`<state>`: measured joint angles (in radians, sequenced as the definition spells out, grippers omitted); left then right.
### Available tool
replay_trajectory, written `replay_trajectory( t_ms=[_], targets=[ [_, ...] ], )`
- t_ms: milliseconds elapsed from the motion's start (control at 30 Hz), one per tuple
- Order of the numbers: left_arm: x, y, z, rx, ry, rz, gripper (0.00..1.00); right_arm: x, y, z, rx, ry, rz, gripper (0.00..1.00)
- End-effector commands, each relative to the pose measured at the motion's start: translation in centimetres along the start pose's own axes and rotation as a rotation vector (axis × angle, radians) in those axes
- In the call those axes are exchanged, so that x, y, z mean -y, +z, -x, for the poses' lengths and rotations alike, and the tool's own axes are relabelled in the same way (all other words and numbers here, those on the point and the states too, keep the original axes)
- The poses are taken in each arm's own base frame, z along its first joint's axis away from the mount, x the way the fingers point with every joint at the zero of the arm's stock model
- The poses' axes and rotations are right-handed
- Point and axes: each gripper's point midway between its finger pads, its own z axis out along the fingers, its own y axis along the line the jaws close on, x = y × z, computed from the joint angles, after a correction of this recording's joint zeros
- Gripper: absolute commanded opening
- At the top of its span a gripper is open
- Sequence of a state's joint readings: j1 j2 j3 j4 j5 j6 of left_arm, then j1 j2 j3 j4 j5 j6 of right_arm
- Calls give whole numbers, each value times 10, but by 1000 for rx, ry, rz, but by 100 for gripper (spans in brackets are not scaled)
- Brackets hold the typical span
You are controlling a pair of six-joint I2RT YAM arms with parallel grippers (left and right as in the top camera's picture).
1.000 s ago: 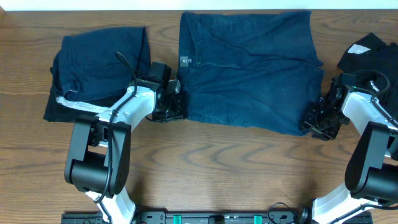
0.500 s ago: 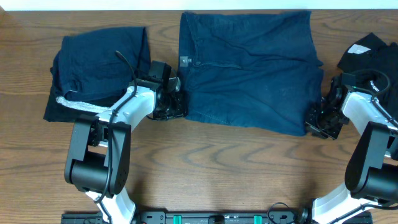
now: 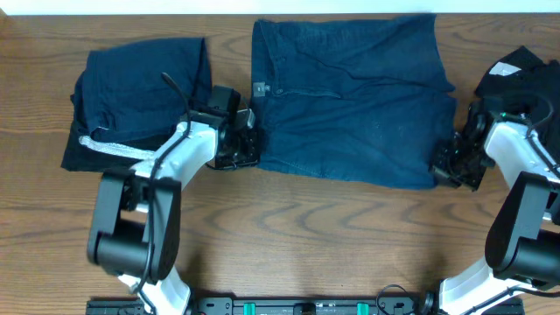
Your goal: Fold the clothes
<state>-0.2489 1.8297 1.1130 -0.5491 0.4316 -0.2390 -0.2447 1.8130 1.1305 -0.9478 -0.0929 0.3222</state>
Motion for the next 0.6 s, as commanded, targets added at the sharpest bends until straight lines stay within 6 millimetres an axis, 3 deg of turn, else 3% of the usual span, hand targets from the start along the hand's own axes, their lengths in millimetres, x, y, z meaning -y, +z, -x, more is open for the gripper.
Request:
replay_trajectory(
  t_ms=[0,100,167,300,433,567],
  targets=[
    [21,-38,11,106,45,-42,6,-8,-27,17,82,-13,17,1],
    [28,-54,14,147,63,-55,6,-9,-32,15,84,-6,26,1],
    [26,-53,10,132,57,-50,6,-7,-31,8,58,-5,17,1],
    [17,-38,-5,67,37,-25,6,-5,-26,-5,9,-8,-2,1],
    [11,-18,-33,-25,23,-2,6,1,-26,-17,-32,-11,-41,1],
    [6,-15,-58,-111,15,48,6,4,-27,-27,-73,-10,-54,1]
  ],
)
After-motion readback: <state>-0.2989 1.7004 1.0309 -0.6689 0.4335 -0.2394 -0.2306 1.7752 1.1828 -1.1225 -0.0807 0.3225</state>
